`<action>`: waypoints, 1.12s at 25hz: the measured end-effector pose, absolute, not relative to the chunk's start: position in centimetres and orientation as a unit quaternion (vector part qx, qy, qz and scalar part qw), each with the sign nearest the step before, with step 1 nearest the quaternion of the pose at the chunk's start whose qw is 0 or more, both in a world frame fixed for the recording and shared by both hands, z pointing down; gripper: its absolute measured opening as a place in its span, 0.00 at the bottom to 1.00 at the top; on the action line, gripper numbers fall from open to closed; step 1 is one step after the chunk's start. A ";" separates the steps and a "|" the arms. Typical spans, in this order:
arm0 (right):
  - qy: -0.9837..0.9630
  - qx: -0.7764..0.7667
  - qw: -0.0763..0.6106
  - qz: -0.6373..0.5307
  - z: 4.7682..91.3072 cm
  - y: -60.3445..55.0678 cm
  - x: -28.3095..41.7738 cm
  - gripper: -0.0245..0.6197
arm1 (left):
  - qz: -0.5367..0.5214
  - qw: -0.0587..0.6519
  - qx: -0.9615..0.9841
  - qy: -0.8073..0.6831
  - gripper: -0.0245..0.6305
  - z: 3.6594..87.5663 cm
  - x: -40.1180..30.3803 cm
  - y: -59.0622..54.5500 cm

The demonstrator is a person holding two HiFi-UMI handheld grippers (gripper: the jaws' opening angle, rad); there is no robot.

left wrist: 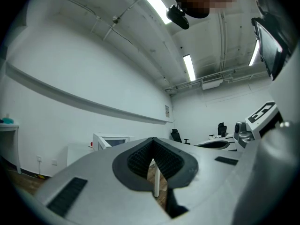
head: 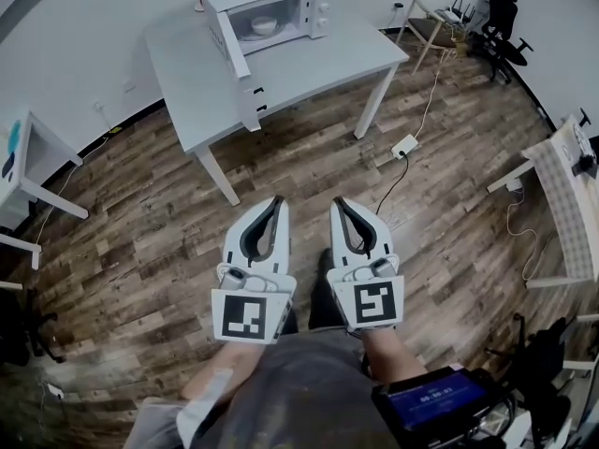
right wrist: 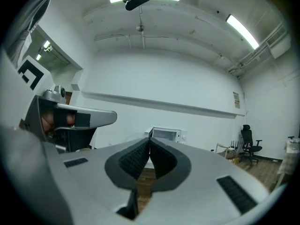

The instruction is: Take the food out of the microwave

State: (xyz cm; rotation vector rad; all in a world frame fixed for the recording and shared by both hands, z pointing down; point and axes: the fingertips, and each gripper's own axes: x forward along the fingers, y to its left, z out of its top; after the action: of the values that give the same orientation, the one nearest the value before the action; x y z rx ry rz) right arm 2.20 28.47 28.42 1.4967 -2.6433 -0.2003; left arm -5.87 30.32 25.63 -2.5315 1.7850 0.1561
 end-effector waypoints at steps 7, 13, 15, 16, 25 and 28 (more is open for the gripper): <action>-0.874 0.483 0.027 -0.054 28.1 22.9 3.1 0.05 | 0.025 0.041 -0.811 0.583 0.05 24.7 -4.7 26.2; -0.879 0.474 0.026 -0.050 28.1 19.0 4.9 0.05 | 0.028 0.039 -0.804 0.592 0.05 24.7 -3.0 22.0; -0.879 0.474 0.023 -0.051 28.0 17.6 5.6 0.05 | 0.027 0.039 -0.804 0.593 0.05 24.7 -2.4 20.6; -0.880 0.472 0.022 -0.052 28.0 16.9 5.9 0.05 | 0.026 0.040 -0.803 0.594 0.05 24.8 -2.2 19.9; -0.889 0.455 0.013 -0.051 27.4 11.8 9.2 0.05 | 0.015 0.054 -0.794 0.605 0.05 24.1 1.0 14.8; -0.892 0.449 0.007 -0.049 27.2 10.7 9.7 0.05 | 0.017 0.051 -0.791 0.609 0.05 23.7 1.6 14.0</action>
State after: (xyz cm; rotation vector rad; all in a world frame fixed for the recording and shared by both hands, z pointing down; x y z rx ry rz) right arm 9.65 10.68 27.22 1.4054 -2.7907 -0.1541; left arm 1.59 14.00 23.71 -2.4076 1.8537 0.0519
